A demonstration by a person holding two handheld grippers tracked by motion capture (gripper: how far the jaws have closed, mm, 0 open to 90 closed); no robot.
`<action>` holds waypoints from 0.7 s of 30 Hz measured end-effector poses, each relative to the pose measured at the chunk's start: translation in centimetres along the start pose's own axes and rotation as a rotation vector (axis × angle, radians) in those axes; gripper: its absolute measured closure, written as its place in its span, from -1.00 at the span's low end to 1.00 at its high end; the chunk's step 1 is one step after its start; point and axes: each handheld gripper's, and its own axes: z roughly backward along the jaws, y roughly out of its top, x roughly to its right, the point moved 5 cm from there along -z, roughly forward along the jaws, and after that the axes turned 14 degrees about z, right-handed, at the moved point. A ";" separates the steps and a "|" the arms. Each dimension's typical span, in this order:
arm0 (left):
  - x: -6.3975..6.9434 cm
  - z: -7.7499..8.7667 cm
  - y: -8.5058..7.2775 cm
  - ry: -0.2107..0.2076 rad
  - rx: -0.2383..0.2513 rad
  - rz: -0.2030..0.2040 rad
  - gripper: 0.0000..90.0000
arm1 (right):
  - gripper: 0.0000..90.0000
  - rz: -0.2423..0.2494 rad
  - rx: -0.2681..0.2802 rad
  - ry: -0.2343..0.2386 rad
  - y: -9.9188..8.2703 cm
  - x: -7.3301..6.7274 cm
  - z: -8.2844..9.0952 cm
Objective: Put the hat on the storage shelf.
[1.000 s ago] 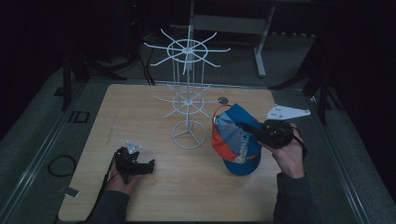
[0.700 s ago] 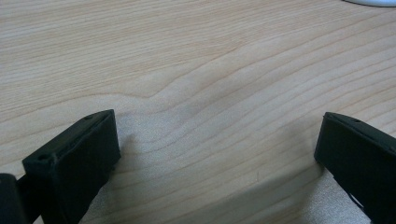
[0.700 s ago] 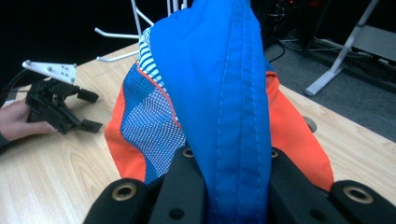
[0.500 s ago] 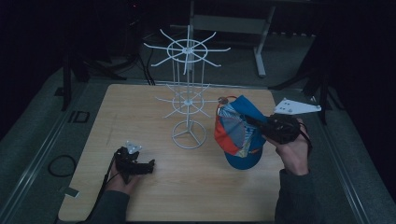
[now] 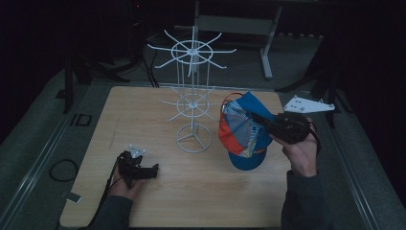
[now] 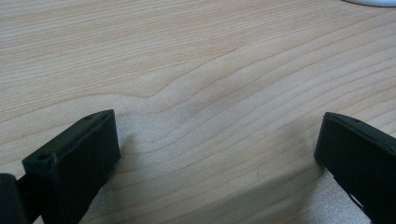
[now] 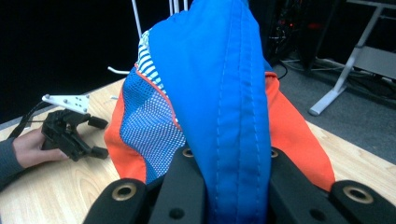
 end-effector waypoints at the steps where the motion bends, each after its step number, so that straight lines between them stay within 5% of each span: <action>1: 0.0 0.0 0.0 0.000 0.000 0.000 -1.00 | 0.95 -0.001 0.006 -0.006 0.1 0.1 0.0; 21: 0.0 0.0 0.0 0.000 0.000 -0.001 -1.00 | 0.95 0.003 0.060 -0.015 2.3 0.4 0.9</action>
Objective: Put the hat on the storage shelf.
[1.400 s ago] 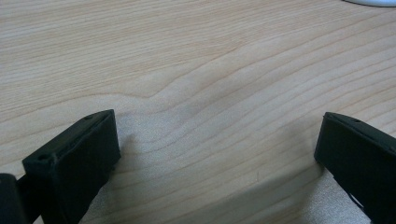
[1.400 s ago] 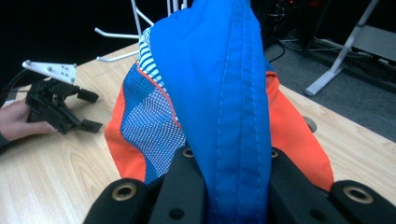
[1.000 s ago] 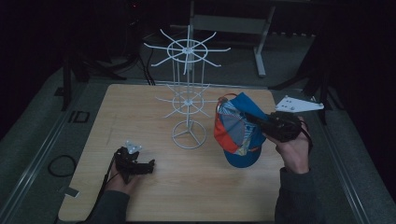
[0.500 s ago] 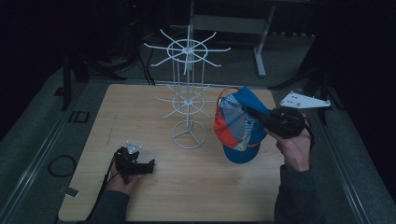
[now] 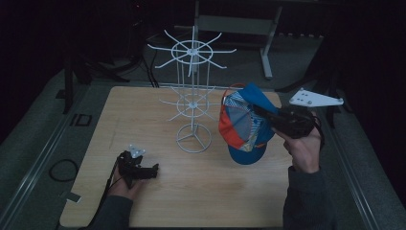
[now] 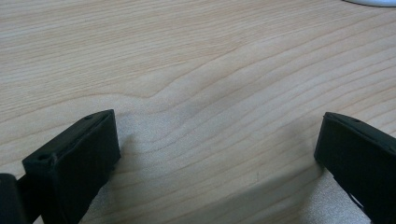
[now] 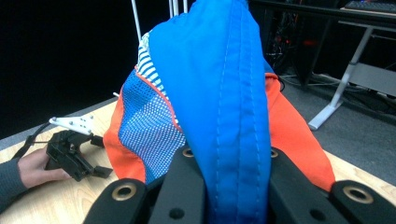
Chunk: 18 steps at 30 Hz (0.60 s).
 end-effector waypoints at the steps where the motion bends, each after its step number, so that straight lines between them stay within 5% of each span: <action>1: 0.0 0.0 0.0 0.000 0.000 -0.001 -1.00 | 0.95 -0.001 0.000 -0.002 0.1 0.0 0.0; 18: 0.0 0.0 0.0 0.000 0.000 0.000 -1.00 | 0.95 0.009 0.087 0.002 1.8 0.0 0.8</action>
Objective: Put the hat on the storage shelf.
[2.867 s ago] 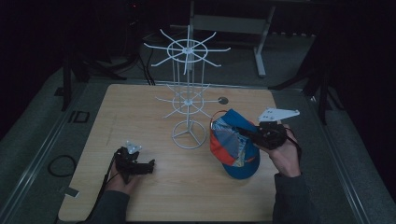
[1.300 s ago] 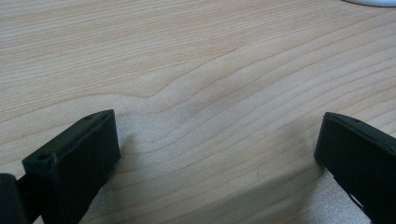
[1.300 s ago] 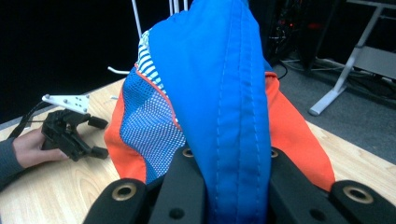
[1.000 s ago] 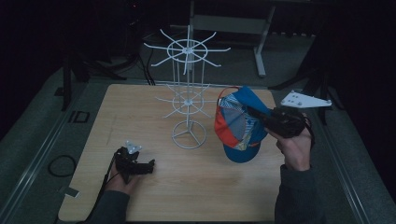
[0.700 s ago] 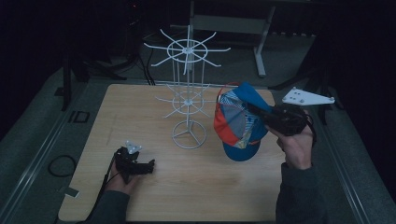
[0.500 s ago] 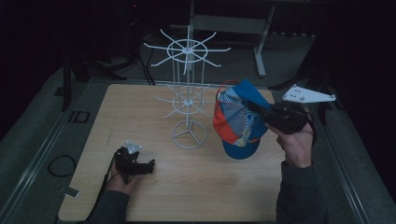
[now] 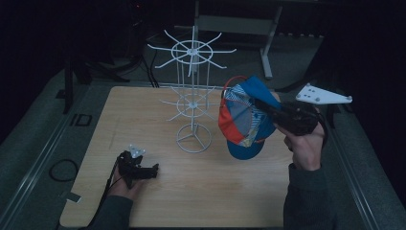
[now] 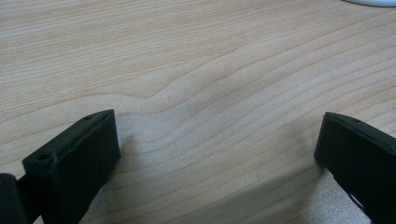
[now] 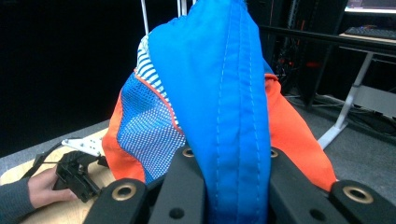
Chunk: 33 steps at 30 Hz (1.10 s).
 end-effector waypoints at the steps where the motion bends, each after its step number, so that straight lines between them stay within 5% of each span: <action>1: 0.0 0.0 0.0 0.000 0.001 0.001 -1.00 | 0.95 0.001 0.001 0.000 0.1 0.0 0.0; 19: 0.0 0.0 0.0 0.000 0.001 0.001 -1.00 | 0.95 0.009 0.036 0.048 1.5 -0.2 0.1; 33: 0.0 0.0 0.0 0.000 0.001 0.002 -1.00 | 0.95 0.008 0.114 0.062 3.2 -0.1 1.1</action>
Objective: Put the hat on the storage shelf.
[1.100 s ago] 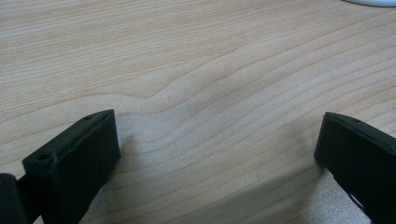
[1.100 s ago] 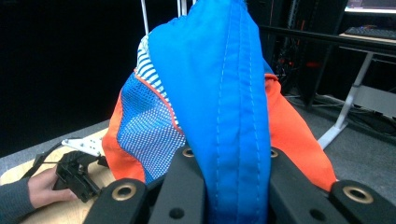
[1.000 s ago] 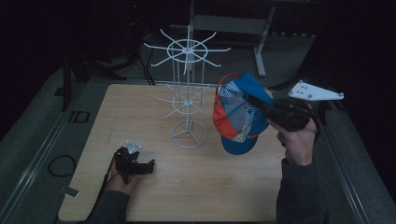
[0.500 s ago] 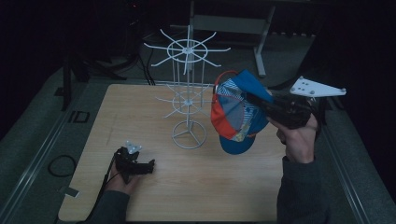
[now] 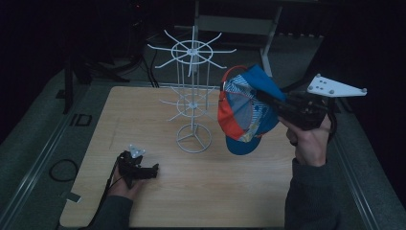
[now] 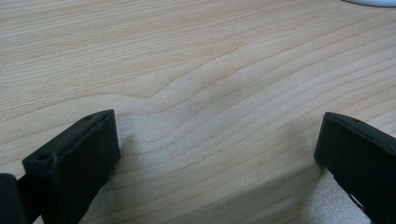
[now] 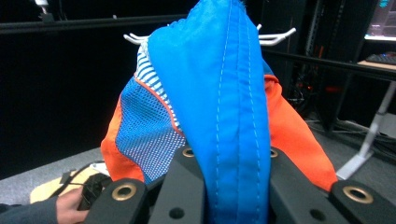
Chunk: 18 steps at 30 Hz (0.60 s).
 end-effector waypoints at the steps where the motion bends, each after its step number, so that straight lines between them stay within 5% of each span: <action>1: 0.0 0.0 0.0 0.000 0.000 0.000 -1.00 | 0.95 0.002 0.003 0.000 0.2 0.0 0.0; 11: 0.0 0.0 0.0 0.000 0.000 0.000 -1.00 | 0.95 0.021 0.030 0.028 1.3 -0.3 -0.9; 18: 0.0 0.0 0.0 0.000 0.000 0.000 -1.00 | 0.94 0.023 -0.004 0.048 0.7 -0.6 -2.4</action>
